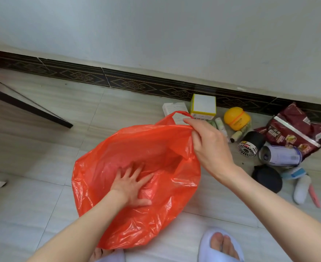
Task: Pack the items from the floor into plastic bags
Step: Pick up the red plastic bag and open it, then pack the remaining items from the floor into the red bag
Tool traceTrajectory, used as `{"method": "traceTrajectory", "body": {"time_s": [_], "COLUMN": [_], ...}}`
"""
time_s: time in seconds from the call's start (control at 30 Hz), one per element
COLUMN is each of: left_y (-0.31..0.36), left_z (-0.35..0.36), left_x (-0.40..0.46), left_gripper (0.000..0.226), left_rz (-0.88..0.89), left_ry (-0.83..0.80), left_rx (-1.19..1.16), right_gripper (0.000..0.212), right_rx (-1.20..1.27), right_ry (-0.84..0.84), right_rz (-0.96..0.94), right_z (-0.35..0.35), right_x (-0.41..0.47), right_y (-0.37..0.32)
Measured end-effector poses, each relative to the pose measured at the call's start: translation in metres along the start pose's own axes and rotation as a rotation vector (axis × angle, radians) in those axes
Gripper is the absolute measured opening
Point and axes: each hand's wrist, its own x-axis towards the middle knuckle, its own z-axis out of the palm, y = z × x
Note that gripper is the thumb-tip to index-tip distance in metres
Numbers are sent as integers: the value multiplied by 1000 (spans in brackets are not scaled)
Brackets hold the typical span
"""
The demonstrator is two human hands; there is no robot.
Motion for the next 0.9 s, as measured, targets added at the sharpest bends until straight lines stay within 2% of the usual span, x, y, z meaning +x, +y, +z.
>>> {"method": "traceTrajectory", "body": {"time_s": [0.2, 0.3, 0.4, 0.47, 0.5, 0.6, 0.73, 0.9], "left_y": [-27, -37, -31, -19, -11, 11, 41, 85], "left_z": [5, -2, -12, -14, -14, -10, -18, -47], "left_x": [4, 0, -12, -27, -36, -61, -86, -93], "left_gripper": [93, 77, 59, 53, 59, 67, 48, 44], "left_rz": [-303, -347, -353, -306, -255, -88, 114, 358], "left_ry": [-52, -1, 142, 311, 394, 502, 683, 794], "left_rx": [-130, -167, -198, -268, -325, -436, -340, -214], "right_gripper": [36, 38, 39, 42, 44, 51, 54, 53], "right_rx": [79, 90, 53, 56, 65, 100, 66, -44], "right_ry": [-31, -78, -126, -126, -122, -116, -132, -92], "right_rz": [-78, -93, -59, -7, 17, 59, 129, 275], "right_z": [9, 18, 28, 30, 28, 15, -17, -64], "right_x": [0, 9, 17, 16, 13, -7, -56, -110], "right_y": [-6, -22, -30, -28, -27, -15, 16, 69]}}
